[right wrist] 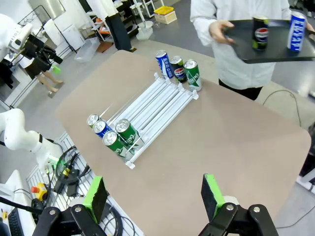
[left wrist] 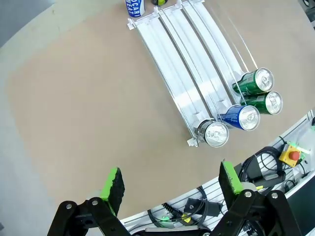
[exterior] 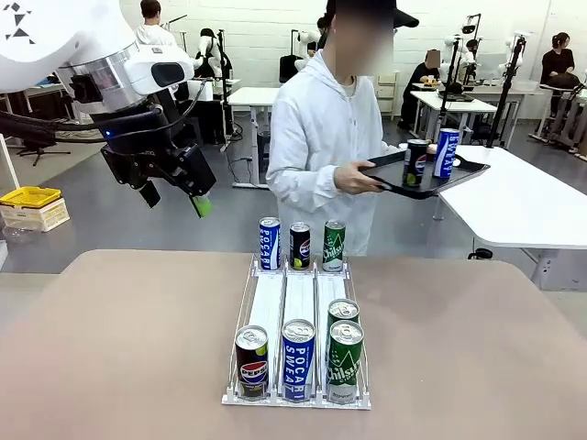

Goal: Retrieve and hand over the desired beverage to the person.
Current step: Place the picked can on the Handle tray extended by the person.

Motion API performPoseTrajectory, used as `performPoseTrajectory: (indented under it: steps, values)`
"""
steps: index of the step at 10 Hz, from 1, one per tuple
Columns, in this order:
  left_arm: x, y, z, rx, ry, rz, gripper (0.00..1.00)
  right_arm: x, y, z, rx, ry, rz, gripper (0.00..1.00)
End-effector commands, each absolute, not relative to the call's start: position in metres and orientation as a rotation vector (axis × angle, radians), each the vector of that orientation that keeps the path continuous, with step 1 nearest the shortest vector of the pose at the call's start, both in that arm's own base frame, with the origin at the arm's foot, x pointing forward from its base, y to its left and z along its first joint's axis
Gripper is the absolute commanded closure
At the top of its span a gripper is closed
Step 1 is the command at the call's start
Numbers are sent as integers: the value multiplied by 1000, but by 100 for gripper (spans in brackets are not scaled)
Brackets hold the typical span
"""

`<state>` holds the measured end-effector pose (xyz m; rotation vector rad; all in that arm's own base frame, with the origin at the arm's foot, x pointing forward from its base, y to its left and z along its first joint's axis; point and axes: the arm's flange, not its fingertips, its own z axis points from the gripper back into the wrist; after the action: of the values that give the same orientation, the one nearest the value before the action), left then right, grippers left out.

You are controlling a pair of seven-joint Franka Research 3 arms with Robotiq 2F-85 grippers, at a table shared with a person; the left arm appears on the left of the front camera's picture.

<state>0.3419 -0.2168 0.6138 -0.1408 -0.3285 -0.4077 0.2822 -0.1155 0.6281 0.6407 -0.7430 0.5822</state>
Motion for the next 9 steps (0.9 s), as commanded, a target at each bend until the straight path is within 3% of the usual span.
performPoseTrajectory:
  steps: [1, 3, 4, 7, 9]
  values:
    - [342, -218, 615, -143, -342, -408, 0, 284, -115, 629, 667, -765, 597, 0]
    - [342, -217, 614, -141, -329, -408, 0, 284, -115, 629, 667, -765, 597, 0]
    - [347, -181, 623, -171, -354, -533, 0, 284, -115, 629, 667, -765, 597, 0]
    - [326, -85, 659, -411, -426, -875, 0, 284, -115, 629, 667, -765, 597, 0]
    - [318, -24, 678, -572, -504, -824, 0, 284, -115, 629, 667, -765, 597, 0]
